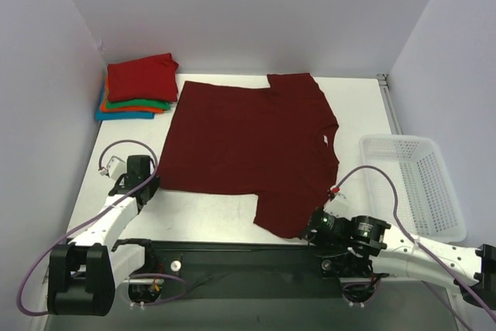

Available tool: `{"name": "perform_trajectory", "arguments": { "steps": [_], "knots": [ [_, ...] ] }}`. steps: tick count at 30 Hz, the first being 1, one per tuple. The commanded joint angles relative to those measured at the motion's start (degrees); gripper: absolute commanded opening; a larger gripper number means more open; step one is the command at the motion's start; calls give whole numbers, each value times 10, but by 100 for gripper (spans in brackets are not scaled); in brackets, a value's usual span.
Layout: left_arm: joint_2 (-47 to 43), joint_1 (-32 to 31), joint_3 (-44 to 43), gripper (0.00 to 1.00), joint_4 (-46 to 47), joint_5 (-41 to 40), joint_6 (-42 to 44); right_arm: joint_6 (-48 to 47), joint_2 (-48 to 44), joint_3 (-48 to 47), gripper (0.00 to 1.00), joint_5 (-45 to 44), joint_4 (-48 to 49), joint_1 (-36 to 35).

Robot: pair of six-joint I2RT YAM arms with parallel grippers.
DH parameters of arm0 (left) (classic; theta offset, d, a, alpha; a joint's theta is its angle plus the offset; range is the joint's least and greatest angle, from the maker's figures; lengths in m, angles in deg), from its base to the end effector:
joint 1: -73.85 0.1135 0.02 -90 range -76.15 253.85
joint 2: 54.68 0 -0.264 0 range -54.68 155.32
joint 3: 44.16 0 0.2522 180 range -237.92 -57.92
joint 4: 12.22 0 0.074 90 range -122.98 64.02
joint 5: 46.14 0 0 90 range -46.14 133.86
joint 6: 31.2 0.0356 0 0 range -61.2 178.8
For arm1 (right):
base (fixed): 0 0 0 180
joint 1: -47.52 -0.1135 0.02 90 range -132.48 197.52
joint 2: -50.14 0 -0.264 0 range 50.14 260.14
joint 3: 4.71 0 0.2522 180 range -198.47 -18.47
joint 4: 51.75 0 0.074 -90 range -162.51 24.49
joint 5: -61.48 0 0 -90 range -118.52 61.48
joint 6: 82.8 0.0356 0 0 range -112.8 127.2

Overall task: Fold and stack the t-shirts
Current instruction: Grap the side of the flattened tshirt closest away from the robot with both arms

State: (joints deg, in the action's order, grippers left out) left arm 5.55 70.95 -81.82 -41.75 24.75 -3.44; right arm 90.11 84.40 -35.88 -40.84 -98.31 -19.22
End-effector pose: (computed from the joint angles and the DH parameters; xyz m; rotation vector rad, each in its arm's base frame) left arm 0.1883 0.0021 0.1609 -1.3144 2.0258 -0.1036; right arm 0.0560 0.1110 0.1656 0.4726 2.5863 0.8574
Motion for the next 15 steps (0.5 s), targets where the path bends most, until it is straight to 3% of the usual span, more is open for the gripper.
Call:
{"name": "perform_trajectory", "arguments": {
  "steps": [1, 15],
  "knots": [
    [-27, 4, -4, 0, -68, -31, 8, -21, -30, -51, 0, -48, -78, 2],
    [-192, 0, -18, 0, -164, -29, 28, -108, -46, -197, 0, -89, -214, -9]
  ]
}}
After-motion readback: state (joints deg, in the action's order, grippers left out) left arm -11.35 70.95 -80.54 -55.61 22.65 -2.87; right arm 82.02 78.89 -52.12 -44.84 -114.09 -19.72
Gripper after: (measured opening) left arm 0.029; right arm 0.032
